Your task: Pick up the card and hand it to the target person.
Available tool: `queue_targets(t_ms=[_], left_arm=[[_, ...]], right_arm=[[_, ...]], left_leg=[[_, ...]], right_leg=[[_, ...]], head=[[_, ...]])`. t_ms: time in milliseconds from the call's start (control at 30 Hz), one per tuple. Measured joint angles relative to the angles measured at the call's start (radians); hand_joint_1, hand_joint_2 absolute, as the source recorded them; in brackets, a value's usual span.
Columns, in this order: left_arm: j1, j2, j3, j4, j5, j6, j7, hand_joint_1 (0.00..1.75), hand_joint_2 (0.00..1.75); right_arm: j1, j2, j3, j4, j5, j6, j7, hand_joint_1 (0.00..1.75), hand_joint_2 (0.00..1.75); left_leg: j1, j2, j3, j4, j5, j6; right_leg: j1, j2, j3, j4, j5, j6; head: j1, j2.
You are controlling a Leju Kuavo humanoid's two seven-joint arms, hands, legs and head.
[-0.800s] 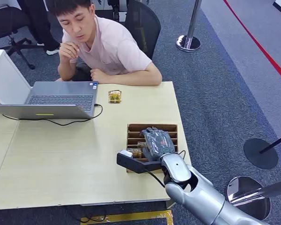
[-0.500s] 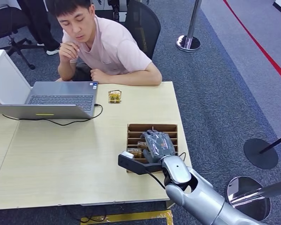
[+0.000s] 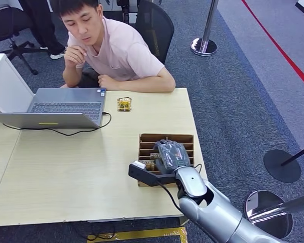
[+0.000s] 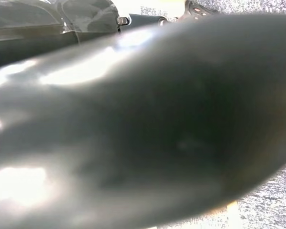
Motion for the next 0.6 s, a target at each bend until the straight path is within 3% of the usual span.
queue_targets(t_ms=[600], left_arm=[[0.000,0.000,0.000,0.000,0.006,0.002,0.000,0.00,0.00]], right_arm=[[0.000,0.000,-0.012,-0.004,-0.006,-0.001,-0.013,0.94,1.75]], left_leg=[[0.000,0.000,0.000,0.000,0.000,0.000]], right_leg=[[0.000,0.000,0.000,0.000,0.000,0.000]], head=[[0.000,0.000]])
